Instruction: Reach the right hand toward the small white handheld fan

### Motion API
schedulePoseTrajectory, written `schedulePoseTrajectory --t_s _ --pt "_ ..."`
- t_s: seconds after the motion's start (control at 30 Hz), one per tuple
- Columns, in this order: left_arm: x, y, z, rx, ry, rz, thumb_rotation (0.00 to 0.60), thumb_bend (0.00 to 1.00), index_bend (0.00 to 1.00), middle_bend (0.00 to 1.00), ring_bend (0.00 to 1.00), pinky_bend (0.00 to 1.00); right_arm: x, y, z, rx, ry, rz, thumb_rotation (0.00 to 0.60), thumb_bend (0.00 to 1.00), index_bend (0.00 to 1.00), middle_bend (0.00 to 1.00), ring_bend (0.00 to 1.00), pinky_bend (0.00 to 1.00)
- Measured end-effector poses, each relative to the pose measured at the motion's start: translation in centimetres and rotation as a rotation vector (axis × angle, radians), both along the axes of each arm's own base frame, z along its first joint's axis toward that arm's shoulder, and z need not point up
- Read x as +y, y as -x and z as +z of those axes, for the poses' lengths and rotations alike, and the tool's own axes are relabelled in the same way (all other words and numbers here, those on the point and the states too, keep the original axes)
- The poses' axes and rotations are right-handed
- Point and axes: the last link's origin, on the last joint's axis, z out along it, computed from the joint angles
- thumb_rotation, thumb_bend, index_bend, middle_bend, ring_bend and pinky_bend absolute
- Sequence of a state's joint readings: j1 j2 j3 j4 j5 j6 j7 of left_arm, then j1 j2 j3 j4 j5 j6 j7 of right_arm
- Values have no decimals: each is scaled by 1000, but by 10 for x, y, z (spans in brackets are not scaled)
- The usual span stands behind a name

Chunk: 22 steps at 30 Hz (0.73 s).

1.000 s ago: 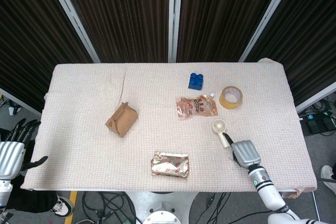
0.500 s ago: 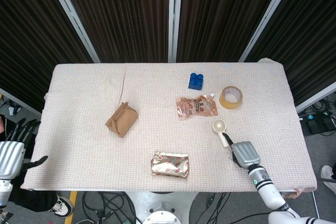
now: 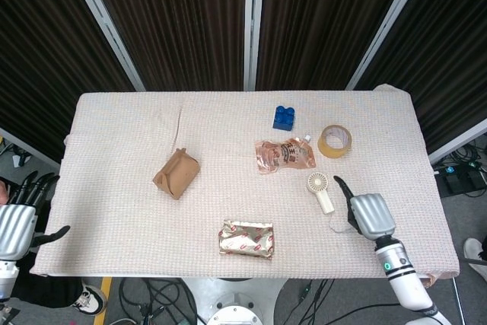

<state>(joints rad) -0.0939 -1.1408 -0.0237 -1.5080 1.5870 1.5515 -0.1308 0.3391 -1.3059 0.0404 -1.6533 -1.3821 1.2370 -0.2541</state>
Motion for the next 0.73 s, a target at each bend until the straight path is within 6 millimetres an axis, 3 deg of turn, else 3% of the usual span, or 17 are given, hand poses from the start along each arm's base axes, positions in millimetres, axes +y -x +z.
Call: schedulePoseTrajectory --t_s 0.17,0.23,0.27,0.37,0.43,0.47,0.53,0.73 --pt "2 -3 4 3 0 -10 600 0 117 96 14 195 10 9 39 -99 126 7 600 1000 9 907 811 729" --pt "2 -2 6 5 1 -9 600 0 117 96 14 195 14 15 52 -124 181 11 600 964 28 794 703 674" --pt "1 -2 6 6 1 -8 600 0 117 96 14 195 18 20 61 -133 220 14 600 896 32 700 615 629" --pt "1 0 8 1 -1 -2 600 0 117 96 14 195 26 39 79 -105 296 9 600 460 15 258 172 332" --pt "0 2 9 -2 -7 0 600 0 117 96 14 195 31 51 87 -63 321 -4 600 195 0 40 5 126" --pt "0 2 9 -2 -9 1 600 0 117 96 14 195 32 55 90 -50 333 -4 600 104 0 4 0 59" --pt "-1 4 9 0 -9 3 600 0 117 96 14 195 34 58 94 -59 349 0 600 27 0 0 0 5" --pt "-2 4 4 -4 -1 4 600 0 117 96 13 195 40 69 104 -96 395 -10 600 13 0 0 0 0"
